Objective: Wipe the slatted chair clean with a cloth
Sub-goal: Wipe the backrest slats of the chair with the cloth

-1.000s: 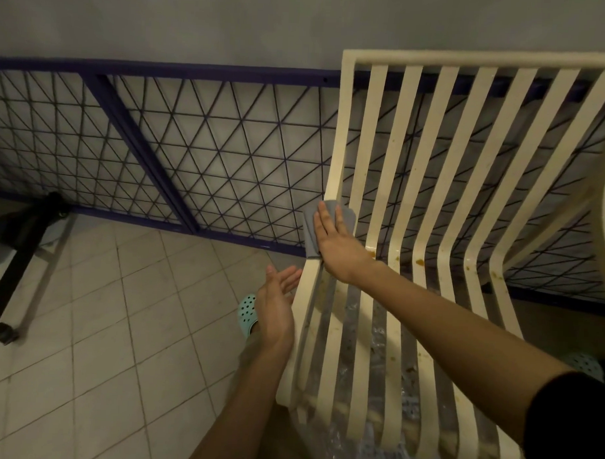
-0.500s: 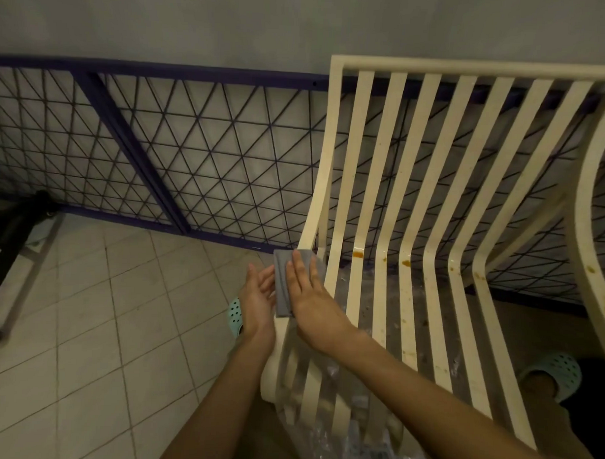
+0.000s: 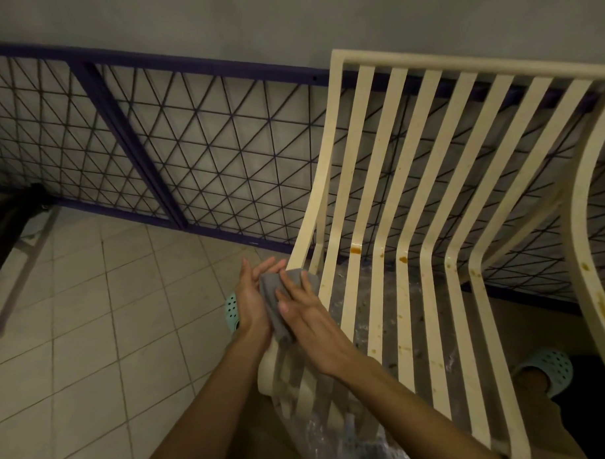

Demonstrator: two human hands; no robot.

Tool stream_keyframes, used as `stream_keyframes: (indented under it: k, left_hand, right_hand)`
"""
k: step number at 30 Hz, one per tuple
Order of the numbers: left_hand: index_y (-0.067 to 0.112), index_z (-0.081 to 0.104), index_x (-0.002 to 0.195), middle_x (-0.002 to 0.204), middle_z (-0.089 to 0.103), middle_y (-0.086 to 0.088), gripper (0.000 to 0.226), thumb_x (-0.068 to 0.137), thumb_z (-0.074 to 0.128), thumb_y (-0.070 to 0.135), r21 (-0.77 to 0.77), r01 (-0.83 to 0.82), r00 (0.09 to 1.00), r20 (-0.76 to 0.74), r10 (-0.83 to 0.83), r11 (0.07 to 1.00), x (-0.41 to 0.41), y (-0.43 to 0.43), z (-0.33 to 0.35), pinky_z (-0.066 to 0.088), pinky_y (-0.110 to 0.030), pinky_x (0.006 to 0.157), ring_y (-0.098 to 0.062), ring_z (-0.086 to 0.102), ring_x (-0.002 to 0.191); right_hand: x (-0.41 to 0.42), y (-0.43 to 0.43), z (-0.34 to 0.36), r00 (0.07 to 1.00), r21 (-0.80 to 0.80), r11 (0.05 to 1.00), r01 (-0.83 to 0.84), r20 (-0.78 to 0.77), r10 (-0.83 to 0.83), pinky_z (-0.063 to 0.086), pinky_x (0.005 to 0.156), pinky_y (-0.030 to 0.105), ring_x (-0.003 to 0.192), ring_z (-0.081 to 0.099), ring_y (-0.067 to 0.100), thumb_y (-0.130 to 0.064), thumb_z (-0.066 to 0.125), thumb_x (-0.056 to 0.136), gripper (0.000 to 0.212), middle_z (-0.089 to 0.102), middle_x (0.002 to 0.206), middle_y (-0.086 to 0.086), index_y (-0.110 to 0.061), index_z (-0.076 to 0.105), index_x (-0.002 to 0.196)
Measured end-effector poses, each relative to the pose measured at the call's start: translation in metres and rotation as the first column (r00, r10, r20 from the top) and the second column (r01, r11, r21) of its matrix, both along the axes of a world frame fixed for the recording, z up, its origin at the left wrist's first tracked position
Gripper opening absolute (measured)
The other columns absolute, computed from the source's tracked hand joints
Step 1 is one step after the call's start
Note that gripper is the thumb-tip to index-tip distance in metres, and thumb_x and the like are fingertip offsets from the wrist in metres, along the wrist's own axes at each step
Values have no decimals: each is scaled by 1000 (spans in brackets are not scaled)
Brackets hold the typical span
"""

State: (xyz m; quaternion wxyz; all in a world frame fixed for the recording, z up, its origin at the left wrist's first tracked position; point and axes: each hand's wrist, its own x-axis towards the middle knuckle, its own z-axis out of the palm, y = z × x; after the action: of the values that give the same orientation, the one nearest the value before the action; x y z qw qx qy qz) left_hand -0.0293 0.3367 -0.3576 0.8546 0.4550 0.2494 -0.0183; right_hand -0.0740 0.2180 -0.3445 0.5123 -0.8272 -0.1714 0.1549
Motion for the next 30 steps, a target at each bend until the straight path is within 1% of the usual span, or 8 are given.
stream_keyframes:
  k: [3,6,9,12,16,21,25,30]
  left_hand:
    - [6,56,119,114,66,-13,54,100,29,49,-57,13,1000,10,-12,998,2,0,2,49,-34,84,-25,63,106]
    - [11,56,118,117,63,-13,46,101,29,44,-25,34,999,6,-34,999,4,-1,2,49,-34,84,-24,62,105]
    - [14,58,120,122,62,-13,29,101,41,28,182,0,1000,-1,0,983,5,-2,-3,47,-31,89,-18,61,104]
    - [17,56,130,127,61,-6,34,97,50,13,381,-53,998,35,43,923,6,-2,-11,48,-24,80,-13,61,106]
    - [19,45,141,136,55,-3,51,92,49,1,442,-15,1000,30,2,897,5,-4,-13,45,-40,104,-14,55,121]
    - [10,43,140,136,53,-7,56,89,50,-10,497,-32,998,70,-3,867,4,-4,-9,42,-35,108,-14,51,124]
    - [6,45,137,124,57,-4,57,84,53,-15,504,-46,994,110,-11,863,5,-3,-10,50,-20,91,-11,59,111]
    - [10,51,131,112,63,0,50,85,58,-9,592,-27,993,107,-46,806,3,-4,-8,48,-21,89,-17,62,108]
  right_hand:
    - [17,-6,-5,999,72,997,33,11,-34,1,122,39,145,-7,-5,-42,30,104,43,14,153,-24,-32,34,146]
    - [40,-13,-25,976,-36,999,-2,218,10,12,121,46,148,7,4,-27,45,101,36,38,151,-12,-20,56,135]
    - [58,-15,-31,964,-56,998,-30,263,44,18,120,43,147,14,6,-21,55,97,32,46,147,-8,-17,62,128]
    - [78,-14,-31,932,-134,991,-23,355,69,21,118,48,147,17,9,-27,50,99,32,48,145,-6,-18,62,128]
    - [106,-10,-28,920,-340,940,36,378,102,14,117,54,148,10,14,-33,38,103,38,39,152,-5,-19,55,135]
    - [101,-1,-26,934,-426,904,39,336,118,7,120,51,149,-6,13,-47,34,101,56,20,160,-4,-17,35,148]
    - [81,-8,-33,917,-406,912,53,382,117,2,120,47,148,-8,9,-52,35,99,61,13,161,-10,-25,25,152]
    - [68,-2,-32,912,-272,954,127,411,-5,7,119,45,148,12,12,-36,38,102,41,39,152,-8,-27,47,142]
